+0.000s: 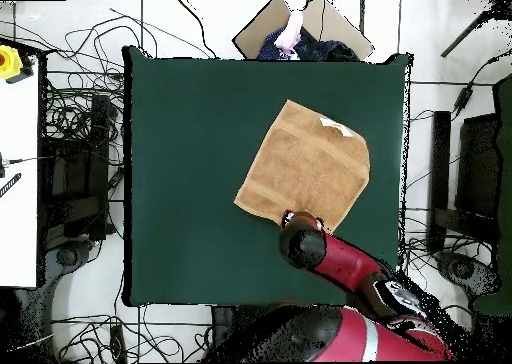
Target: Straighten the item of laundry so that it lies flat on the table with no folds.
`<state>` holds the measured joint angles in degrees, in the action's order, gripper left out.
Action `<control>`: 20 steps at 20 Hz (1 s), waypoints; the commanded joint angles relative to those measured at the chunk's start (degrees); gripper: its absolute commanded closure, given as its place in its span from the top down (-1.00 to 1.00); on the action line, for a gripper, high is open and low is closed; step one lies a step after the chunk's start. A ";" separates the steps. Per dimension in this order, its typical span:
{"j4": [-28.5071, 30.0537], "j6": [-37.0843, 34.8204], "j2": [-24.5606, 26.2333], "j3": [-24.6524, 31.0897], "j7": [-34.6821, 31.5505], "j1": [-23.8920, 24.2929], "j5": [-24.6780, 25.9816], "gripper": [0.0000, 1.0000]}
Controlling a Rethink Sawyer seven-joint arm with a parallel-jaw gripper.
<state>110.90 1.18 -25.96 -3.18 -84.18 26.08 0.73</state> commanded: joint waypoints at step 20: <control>4.88 6.38 2.47 1.01 -14.78 -7.57 -2.47 -1.00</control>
<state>114.74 5.15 -26.47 -3.87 -84.18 20.28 0.69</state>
